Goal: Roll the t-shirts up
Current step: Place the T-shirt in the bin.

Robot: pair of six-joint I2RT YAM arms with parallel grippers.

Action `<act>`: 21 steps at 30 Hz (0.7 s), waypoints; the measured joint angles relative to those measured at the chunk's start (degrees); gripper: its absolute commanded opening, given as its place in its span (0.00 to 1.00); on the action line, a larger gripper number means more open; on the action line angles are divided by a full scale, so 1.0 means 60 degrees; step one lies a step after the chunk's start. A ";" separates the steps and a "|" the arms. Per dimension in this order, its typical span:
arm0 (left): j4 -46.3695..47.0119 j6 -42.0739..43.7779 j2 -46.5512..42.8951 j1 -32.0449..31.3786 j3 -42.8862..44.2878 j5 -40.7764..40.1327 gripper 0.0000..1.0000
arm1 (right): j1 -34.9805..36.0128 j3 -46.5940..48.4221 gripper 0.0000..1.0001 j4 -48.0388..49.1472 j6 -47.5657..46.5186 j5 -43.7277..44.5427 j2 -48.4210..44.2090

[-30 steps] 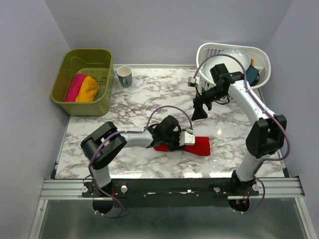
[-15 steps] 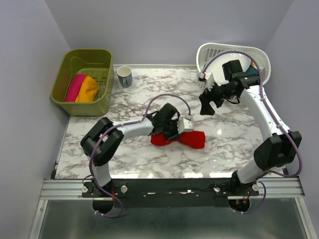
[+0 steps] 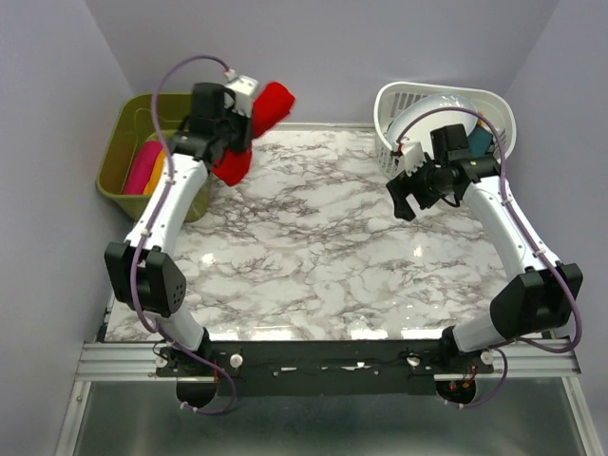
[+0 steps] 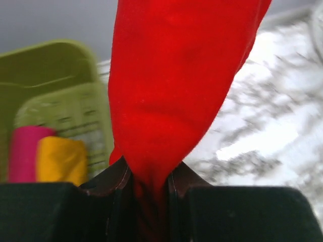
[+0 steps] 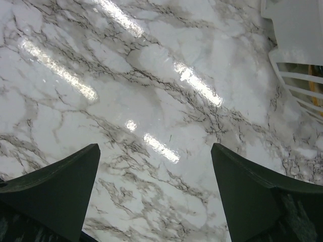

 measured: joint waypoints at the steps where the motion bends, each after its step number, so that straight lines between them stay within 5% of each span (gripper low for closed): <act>1: -0.0098 -0.0095 0.0000 0.0273 0.0342 -0.0102 0.00 | 0.0000 -0.0066 1.00 0.0033 0.0033 0.0058 0.0000; 9: -0.1545 -0.0481 0.0900 0.2575 0.3238 -0.1705 0.00 | 0.0000 -0.0233 1.00 0.0317 0.0193 0.0317 0.0313; 21: -0.2306 -0.1636 0.3034 0.2710 0.2113 -0.2845 0.00 | 0.0000 -0.0025 1.00 0.0346 0.0204 0.0346 0.1443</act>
